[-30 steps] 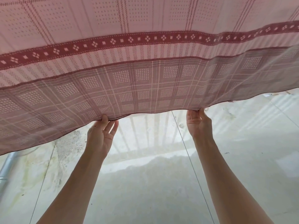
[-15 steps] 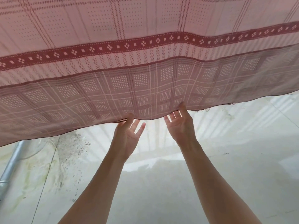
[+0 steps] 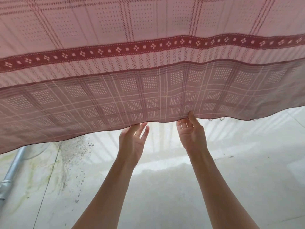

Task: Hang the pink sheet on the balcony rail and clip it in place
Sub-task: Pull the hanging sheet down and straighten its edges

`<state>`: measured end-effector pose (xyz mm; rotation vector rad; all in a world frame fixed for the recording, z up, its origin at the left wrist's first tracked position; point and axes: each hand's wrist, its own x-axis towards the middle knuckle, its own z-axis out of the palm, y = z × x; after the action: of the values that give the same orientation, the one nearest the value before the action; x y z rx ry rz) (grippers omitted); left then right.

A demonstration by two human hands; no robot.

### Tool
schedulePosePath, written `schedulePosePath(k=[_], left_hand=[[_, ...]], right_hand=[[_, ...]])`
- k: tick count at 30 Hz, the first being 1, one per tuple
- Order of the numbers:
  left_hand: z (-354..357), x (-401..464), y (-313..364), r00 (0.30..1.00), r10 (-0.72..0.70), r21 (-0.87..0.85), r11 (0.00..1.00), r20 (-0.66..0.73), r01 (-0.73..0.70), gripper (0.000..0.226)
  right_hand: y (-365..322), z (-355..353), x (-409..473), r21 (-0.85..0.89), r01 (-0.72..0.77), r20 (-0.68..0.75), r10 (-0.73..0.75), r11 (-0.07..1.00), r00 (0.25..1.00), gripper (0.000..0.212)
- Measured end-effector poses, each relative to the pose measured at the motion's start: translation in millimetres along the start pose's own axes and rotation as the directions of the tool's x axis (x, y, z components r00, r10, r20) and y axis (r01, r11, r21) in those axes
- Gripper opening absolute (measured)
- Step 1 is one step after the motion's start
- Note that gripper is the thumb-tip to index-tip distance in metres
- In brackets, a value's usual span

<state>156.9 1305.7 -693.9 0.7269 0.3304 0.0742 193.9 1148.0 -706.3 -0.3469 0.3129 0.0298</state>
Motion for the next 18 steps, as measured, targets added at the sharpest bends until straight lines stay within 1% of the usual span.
schedulePosePath(k=[2, 3, 5, 6, 8, 11, 12, 15, 18], left_hand=[[-15, -9, 6, 0.999, 0.01, -0.097, 0.995, 0.042, -0.006, 0.019], [-21, -13, 10, 0.999, 0.014, -0.167, 0.986, 0.032, -0.008, 0.018], [-30, -16, 17, 0.999, 0.019, -0.314, 0.949, -0.043, -0.032, 0.023], [-32, -17, 20, 0.996, 0.023, -0.361, 0.931, -0.085, -0.052, 0.026], [-33, -15, 25, 0.989, 0.04, -0.348, 0.933, -0.142, -0.087, 0.025], [-35, -13, 29, 0.985, 0.073, -0.266, 0.957, -0.157, -0.113, 0.034], [-36, -13, 31, 0.986, 0.079, -0.256, 0.96, -0.148, -0.115, 0.033], [-43, -11, 36, 0.986, 0.098, -0.231, 0.964, -0.137, -0.128, 0.015], [-49, -10, 38, 0.986, 0.117, -0.198, 0.97, -0.119, -0.139, 0.009]], right_hand=[[-3, 1, 2, 0.005, 0.01, 0.005, -0.01, 1.0, 1.0, 0.008], [-4, 1, 2, -0.003, 0.006, 0.014, -0.006, 1.0, 1.0, 0.009], [0, -1, 1, -0.029, -0.024, 0.048, 0.025, 0.999, 0.999, 0.016], [3, -1, 0, -0.047, -0.046, 0.07, 0.049, 0.998, 0.996, 0.02], [12, 0, -4, -0.098, -0.084, 0.123, 0.096, 0.992, 0.988, 0.027], [26, 5, -10, -0.198, -0.107, 0.166, 0.141, 0.974, 0.976, 0.042], [29, 7, -11, -0.212, -0.098, 0.174, 0.137, 0.972, 0.975, 0.042], [29, 8, -11, -0.169, -0.069, 0.182, 0.1, 0.983, 0.978, 0.03], [24, 3, -10, -0.132, -0.065, 0.159, 0.086, 0.989, 0.984, 0.024]])
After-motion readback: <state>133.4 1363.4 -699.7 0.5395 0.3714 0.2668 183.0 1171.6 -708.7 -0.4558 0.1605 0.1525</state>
